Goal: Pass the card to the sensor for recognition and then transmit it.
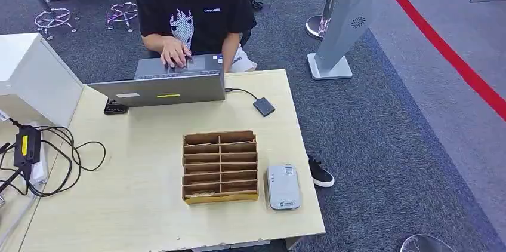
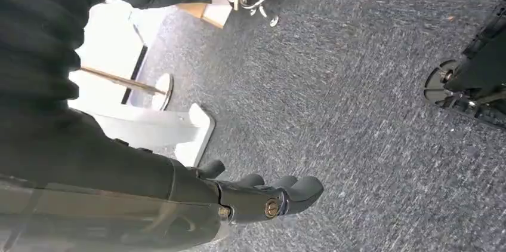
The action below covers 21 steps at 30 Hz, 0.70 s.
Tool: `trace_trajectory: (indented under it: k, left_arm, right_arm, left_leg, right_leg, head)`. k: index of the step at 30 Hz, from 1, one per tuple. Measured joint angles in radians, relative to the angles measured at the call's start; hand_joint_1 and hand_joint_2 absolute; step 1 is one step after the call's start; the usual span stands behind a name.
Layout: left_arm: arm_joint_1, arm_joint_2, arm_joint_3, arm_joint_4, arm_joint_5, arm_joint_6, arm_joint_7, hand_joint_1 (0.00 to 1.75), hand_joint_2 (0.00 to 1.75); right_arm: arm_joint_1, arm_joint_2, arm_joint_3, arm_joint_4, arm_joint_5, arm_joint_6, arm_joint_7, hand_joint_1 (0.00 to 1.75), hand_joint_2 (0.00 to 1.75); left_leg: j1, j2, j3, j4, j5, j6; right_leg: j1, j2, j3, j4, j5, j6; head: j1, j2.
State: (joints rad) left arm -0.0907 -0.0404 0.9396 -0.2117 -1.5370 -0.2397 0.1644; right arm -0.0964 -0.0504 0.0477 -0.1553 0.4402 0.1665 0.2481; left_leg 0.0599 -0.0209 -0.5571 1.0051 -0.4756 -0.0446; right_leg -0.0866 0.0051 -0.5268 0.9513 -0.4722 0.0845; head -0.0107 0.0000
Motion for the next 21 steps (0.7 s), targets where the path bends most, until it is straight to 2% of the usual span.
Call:
trace_trajectory:
  k: [1, 2, 3, 5, 8, 9, 12, 15, 16, 17, 18, 19, 20, 21]
  left_arm:
    - [0.000, 0.000, 0.000, 0.000, 0.000, 0.010, 0.000, 0.26, 1.75]
    - [0.000, -0.002, 0.000, 0.000, 0.000, 0.021, 0.003, 0.26, 1.75]
    - [0.000, -0.003, 0.000, 0.000, 0.000, 0.044, 0.016, 0.00, 1.75]
    - [0.000, -0.004, 0.000, 0.000, 0.002, 0.112, 0.051, 0.00, 1.75]
    - [0.000, 0.005, 0.001, 0.000, 0.011, 0.177, 0.083, 0.00, 1.75]
    - [0.000, 0.011, 0.002, 0.000, 0.013, 0.176, 0.086, 1.75, 1.75]
    - [0.000, 0.021, 0.003, 0.000, 0.016, 0.105, 0.066, 1.75, 1.75]
    - [0.000, 0.020, 0.003, 0.000, 0.002, -0.034, 0.028, 1.75, 1.75]
    - [0.000, 0.015, 0.003, 0.001, 0.001, -0.066, 0.024, 1.75, 1.75]
    - [0.001, 0.008, 0.003, 0.001, 0.000, -0.072, 0.024, 1.75, 1.75]
    - [0.002, 0.000, 0.003, 0.001, 0.000, -0.062, 0.027, 1.45, 1.75]
    - [0.002, -0.008, 0.003, 0.001, 0.000, -0.035, 0.033, 0.00, 1.75]
    - [0.002, -0.014, 0.003, 0.002, 0.000, -0.002, 0.039, 0.00, 1.75]
    - [0.002, -0.015, 0.003, 0.002, 0.000, 0.021, 0.045, 0.00, 1.75]
  right_arm:
    - [0.000, 0.000, 0.000, 0.000, 0.000, -0.024, -0.013, 0.00, 1.75]
    - [-0.001, 0.000, 0.000, 0.000, 0.000, -0.051, -0.021, 0.00, 1.75]
    - [-0.002, 0.000, 0.000, 0.000, 0.005, -0.073, -0.015, 0.00, 1.75]
    - [-0.004, 0.000, 0.000, 0.000, 0.010, -0.197, 0.021, 0.00, 1.75]
    - [-0.007, -0.016, -0.005, 0.000, -0.009, -0.310, 0.042, 0.00, 1.75]
    - [-0.007, -0.023, -0.010, 0.000, -0.019, -0.307, 0.038, 1.75, 1.75]
    - [-0.006, -0.036, -0.020, 0.000, -0.032, -0.208, 0.007, 1.75, 1.75]
    - [-0.007, -0.035, -0.014, 0.000, 0.012, -0.036, -0.033, 1.75, 1.75]
    - [-0.006, -0.031, -0.007, 0.000, 0.029, -0.037, -0.028, 1.75, 1.75]
    - [-0.007, -0.026, -0.002, 0.000, 0.040, -0.069, -0.017, 1.75, 1.75]
    - [-0.007, -0.018, 0.002, 0.000, 0.044, -0.103, -0.004, 1.62, 1.75]
    - [-0.007, -0.012, 0.004, 0.000, 0.038, -0.158, 0.007, 0.00, 1.75]
    - [-0.008, -0.008, 0.004, -0.001, 0.034, -0.219, 0.012, 0.00, 1.75]
    - [-0.011, -0.009, 0.004, -0.001, 0.030, -0.247, 0.014, 0.00, 1.75]
  left_leg:
    - [0.000, 0.000, 0.000, 0.000, 0.000, 0.000]
    - [0.000, 0.000, 0.000, 0.000, 0.000, 0.000]
    - [0.000, 0.000, 0.000, 0.000, 0.000, 0.000]
    - [0.000, 0.000, 0.000, 0.000, 0.000, 0.000]
    - [0.000, 0.000, 0.000, 0.000, 0.000, 0.000]
    - [0.000, 0.000, 0.000, 0.000, 0.000, 0.000]
    - [0.000, 0.000, 0.000, 0.000, 0.000, 0.000]
    - [0.000, 0.000, 0.000, 0.000, 0.000, 0.000]
    - [0.000, 0.000, 0.000, 0.000, 0.000, 0.000]
    - [0.000, 0.000, 0.000, 0.000, 0.000, 0.000]
    - [0.000, 0.000, 0.000, 0.000, 0.000, 0.000]
    - [0.000, 0.000, 0.000, 0.000, 0.000, 0.000]
    - [0.000, 0.000, 0.000, 0.000, 0.000, 0.000]
    - [0.000, 0.000, 0.000, 0.000, 0.000, 0.000]
  right_leg:
    - [0.000, 0.000, 0.000, 0.000, 0.000, 0.000]
    - [0.000, 0.000, 0.000, 0.000, 0.000, 0.000]
    - [0.000, 0.000, 0.000, 0.000, 0.000, 0.000]
    - [0.000, 0.000, 0.000, 0.000, 0.000, 0.000]
    - [0.000, 0.000, 0.000, 0.000, 0.000, 0.000]
    - [0.000, 0.000, 0.000, 0.000, 0.000, 0.000]
    - [0.000, 0.000, 0.000, 0.000, 0.000, 0.000]
    - [0.000, 0.000, 0.000, 0.000, 0.000, 0.000]
    - [0.000, 0.000, 0.000, 0.000, 0.000, 0.000]
    - [0.000, 0.000, 0.000, 0.000, 0.000, 0.000]
    - [0.000, 0.000, 0.000, 0.000, 0.000, 0.000]
    - [0.000, 0.000, 0.000, 0.000, 0.000, 0.000]
    - [0.000, 0.000, 0.000, 0.000, 0.000, 0.000]
    - [0.000, 0.000, 0.000, 0.000, 0.000, 0.000]
  head:
    - [0.000, 0.000]
    - [0.000, 0.000]
    - [0.000, 0.000]
    - [0.000, 0.000]
    - [0.000, 0.000]
    - [0.000, 0.000]
    - [0.000, 0.000]
    - [0.000, 0.000]
    - [0.000, 0.000]
    - [0.000, 0.000]
    - [0.000, 0.000]
    - [0.000, 0.000]
    - [0.001, 0.000]
    - [0.000, 0.000]
